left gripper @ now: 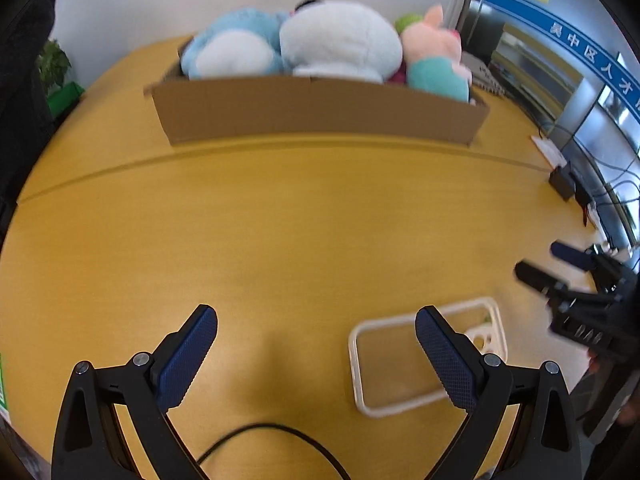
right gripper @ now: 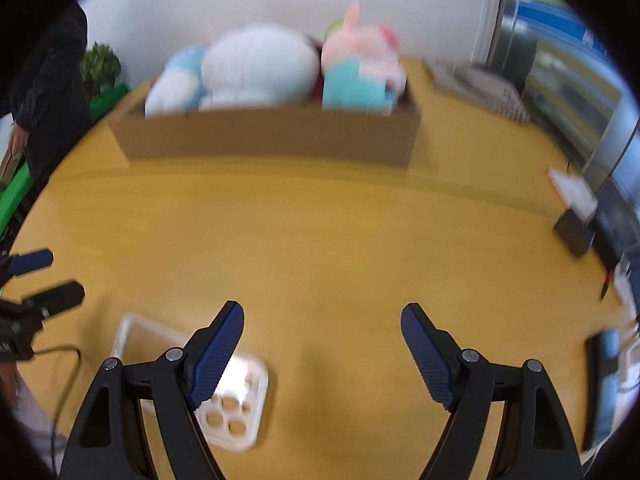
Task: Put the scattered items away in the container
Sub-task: 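Lower both tools to the clear phone case and close the left gripper on its rim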
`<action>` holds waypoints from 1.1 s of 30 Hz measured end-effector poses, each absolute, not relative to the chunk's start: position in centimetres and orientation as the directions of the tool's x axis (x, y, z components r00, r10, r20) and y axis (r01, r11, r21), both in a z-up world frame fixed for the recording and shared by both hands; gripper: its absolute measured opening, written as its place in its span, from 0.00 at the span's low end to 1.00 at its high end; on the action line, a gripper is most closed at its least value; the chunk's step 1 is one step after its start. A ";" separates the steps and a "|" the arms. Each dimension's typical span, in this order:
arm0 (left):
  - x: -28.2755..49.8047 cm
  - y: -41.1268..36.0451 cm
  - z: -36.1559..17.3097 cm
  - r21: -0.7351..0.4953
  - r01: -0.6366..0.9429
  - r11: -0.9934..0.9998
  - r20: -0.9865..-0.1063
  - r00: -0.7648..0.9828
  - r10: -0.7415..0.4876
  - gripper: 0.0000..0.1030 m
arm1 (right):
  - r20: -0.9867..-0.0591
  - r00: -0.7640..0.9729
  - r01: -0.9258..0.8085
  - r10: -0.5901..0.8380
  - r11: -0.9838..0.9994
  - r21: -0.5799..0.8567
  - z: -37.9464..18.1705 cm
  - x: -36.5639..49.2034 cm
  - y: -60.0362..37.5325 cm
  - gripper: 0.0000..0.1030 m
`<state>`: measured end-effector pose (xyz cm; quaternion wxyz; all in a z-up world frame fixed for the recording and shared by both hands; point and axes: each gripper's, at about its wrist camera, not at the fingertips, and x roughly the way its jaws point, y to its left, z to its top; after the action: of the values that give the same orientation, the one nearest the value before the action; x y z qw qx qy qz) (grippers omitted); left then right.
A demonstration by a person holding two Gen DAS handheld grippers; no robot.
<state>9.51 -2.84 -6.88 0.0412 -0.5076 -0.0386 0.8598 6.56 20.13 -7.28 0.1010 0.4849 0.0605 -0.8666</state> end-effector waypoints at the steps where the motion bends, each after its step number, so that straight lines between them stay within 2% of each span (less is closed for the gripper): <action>1: 9.6 -2.5 -7.4 -0.105 -0.037 -0.994 -0.877 -0.468 0.111 0.97 | -0.872 -0.475 0.239 -0.116 -0.971 -0.001 -8.6 7.0 20.0 0.79; 4: 9.8 -1.7 -8.7 -0.125 -0.056 -0.991 -0.899 -0.417 0.136 0.91 | -0.904 -0.412 0.249 -0.113 -0.968 0.008 -11.2 7.8 19.4 0.78; 5: 9.7 -1.5 -9.2 -0.129 -0.054 -0.990 -0.907 -0.397 0.140 0.85 | -0.904 -0.413 0.248 -0.114 -0.969 0.009 -11.3 7.8 19.4 0.77; 7: 9.6 -1.2 -10.1 -0.127 -0.050 -0.991 -0.922 -0.362 0.137 0.73 | -0.903 -0.414 0.247 -0.115 -0.969 0.011 -11.5 7.9 19.3 0.77; 9: 9.6 -0.9 -11.1 -0.119 -0.037 -0.992 -0.937 -0.327 0.125 0.47 | -0.903 -0.413 0.249 -0.115 -0.968 0.009 -11.5 7.8 19.3 0.76; 10: 9.7 -0.7 -11.1 -0.099 -0.036 -0.994 -0.933 -0.343 0.105 0.44 | -0.904 -0.412 0.251 -0.116 -0.968 0.010 -11.5 7.8 19.2 0.73; 12: 9.7 -0.2 -11.3 -0.097 -0.051 -0.994 -0.935 -0.339 0.108 0.24 | -0.903 -0.409 0.262 -0.133 -0.965 0.023 -11.5 8.0 19.1 0.67; 15: 9.8 0.0 -11.7 -0.129 -0.049 -0.991 -0.936 -0.324 0.137 0.10 | -0.902 -0.403 0.281 -0.157 -0.959 0.042 -11.3 8.3 18.7 0.51; 20: 10.2 0.3 -12.0 -0.132 -0.039 -0.990 -0.937 -0.321 0.138 0.06 | -0.903 -0.390 0.328 -0.183 -0.943 0.050 -10.9 8.8 17.2 0.17; 27: 9.4 -0.4 -10.0 -0.131 -0.021 -0.991 -0.928 -0.348 0.130 0.05 | -0.907 -0.368 0.329 -0.206 -0.941 0.080 -10.6 8.3 16.9 0.11; 28: 9.0 -0.5 -9.4 -0.131 -0.023 -0.991 -0.924 -0.360 0.130 0.05 | -0.902 -0.375 0.328 -0.214 -0.941 0.087 -10.2 8.2 17.0 0.08; 33: 7.1 -0.9 -6.5 -0.131 -0.034 -0.991 -0.898 -0.418 0.133 0.05 | -0.873 -0.430 0.328 -0.233 -0.940 0.089 -7.4 6.9 17.1 0.07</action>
<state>7.13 -0.92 -6.46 0.0496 -0.5370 -0.0463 0.8409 6.90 17.11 -7.39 0.1662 0.5076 0.0472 -0.8441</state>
